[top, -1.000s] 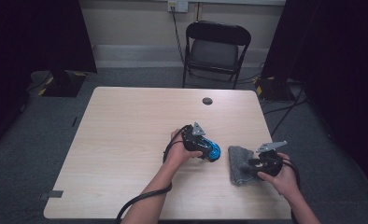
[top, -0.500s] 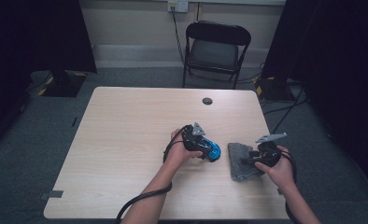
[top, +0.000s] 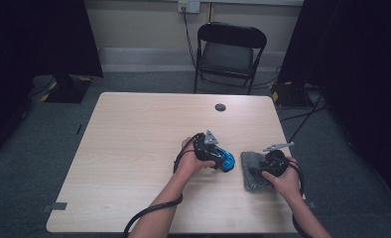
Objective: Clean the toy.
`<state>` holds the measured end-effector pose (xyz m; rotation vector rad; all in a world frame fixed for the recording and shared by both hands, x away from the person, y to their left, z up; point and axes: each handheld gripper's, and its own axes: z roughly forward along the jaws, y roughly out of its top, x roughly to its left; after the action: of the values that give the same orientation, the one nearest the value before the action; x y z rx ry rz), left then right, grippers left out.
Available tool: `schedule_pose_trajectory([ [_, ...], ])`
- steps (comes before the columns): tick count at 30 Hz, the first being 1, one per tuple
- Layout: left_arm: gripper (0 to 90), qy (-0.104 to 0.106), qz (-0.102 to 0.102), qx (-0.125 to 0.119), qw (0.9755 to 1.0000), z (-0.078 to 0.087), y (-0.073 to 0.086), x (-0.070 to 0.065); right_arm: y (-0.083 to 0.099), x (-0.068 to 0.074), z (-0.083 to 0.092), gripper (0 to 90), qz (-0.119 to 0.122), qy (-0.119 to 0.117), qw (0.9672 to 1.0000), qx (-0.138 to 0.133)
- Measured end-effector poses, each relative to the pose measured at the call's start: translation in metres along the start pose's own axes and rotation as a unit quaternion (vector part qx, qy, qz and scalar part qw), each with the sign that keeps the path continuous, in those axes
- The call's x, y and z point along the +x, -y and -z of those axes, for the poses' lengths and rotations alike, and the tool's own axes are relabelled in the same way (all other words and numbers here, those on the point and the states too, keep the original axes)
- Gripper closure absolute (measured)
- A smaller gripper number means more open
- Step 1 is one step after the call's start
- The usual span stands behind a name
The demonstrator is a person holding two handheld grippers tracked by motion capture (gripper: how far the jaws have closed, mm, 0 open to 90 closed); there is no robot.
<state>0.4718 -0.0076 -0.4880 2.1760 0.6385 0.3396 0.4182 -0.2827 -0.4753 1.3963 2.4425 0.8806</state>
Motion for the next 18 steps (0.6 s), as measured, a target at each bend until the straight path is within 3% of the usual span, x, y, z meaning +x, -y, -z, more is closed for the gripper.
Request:
schedule_pose_trajectory([
  [2,5.7,0.0,0.001,0.001,1.0,0.0,0.0,0.0,-0.001,-0.001,-0.001,60.5,0.005,-0.008,1.0,-0.002],
  [5,5.7,0.0,0.0,-0.001,1.0,0.0,0.0,0.0,-0.004,-0.004,0.0,69.6,-0.004,-0.023,0.9997,-0.006],
  [12,5.7,0.002,-0.002,-0.003,1.0,0.0,0.0,0.001,-0.033,-0.008,-0.001,72.4,0.029,-0.019,0.9992,-0.018],
  [18,5.6,0.016,-0.002,-0.013,0.9998,-0.003,0.002,0.001,-0.07,-0.005,-0.023,71.9,0.08,-0.002,0.9967,-0.009],
])
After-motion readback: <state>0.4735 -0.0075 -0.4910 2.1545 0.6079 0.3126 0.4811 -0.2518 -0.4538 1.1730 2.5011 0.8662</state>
